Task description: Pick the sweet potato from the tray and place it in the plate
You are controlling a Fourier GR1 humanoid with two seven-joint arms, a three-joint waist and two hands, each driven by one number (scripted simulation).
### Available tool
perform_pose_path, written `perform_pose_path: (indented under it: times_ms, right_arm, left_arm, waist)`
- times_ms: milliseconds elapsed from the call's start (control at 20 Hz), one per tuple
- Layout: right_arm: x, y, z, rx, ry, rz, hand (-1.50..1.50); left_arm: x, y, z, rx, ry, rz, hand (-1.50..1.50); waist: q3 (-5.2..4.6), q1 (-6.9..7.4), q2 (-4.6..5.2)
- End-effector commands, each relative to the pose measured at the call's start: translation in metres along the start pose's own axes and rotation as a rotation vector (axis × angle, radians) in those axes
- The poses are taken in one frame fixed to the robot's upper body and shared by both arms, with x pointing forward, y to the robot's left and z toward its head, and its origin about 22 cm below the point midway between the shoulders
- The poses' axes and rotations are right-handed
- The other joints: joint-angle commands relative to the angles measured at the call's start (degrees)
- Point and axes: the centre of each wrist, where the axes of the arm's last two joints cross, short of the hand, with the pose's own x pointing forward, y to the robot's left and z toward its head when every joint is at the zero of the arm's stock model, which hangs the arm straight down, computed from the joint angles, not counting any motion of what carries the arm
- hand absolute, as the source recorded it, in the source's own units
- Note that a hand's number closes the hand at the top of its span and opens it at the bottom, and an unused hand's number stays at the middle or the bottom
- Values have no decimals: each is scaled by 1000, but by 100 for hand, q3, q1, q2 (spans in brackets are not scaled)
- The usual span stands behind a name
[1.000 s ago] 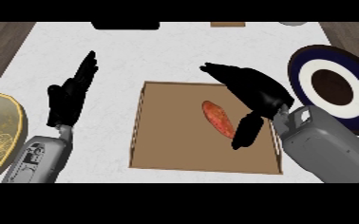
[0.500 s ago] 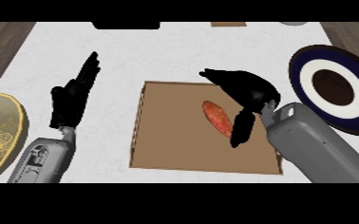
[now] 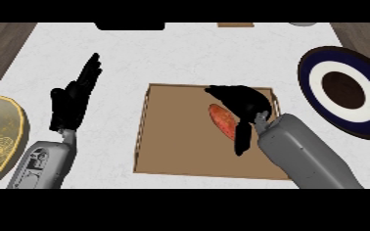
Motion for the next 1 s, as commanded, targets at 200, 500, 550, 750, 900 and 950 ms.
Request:
perform_pose_path:
  times_ms: [200,500,550,750,900,950]
  right_arm:
    - [-15,25,-33,30,22,-1,-150]
    - [-29,44,-41,61,52,3,-150]
    - [-32,42,-42,40,45,40,-150]
    - [-26,40,-31,-51,8,33,150]
    - [-41,41,-45,-65,0,46,150]
    - [-28,34,-48,-57,2,70,150]
  left_arm:
    - [1,1,14,6,-15,9,0]
    - [-3,2,10,3,-8,13,0]
    - [9,-8,7,0,6,10,0]
    - [15,7,17,-6,9,-7,0]
    - [-6,-12,-5,4,5,8,0]
    - [5,-17,3,0,11,5,0]
  waist:
    - [1,22,-2]
    - [0,-3,-1]
    - [1,-2,-2]
    - [1,-8,-12]
    - [0,-20,5]
    - [1,-6,-2]
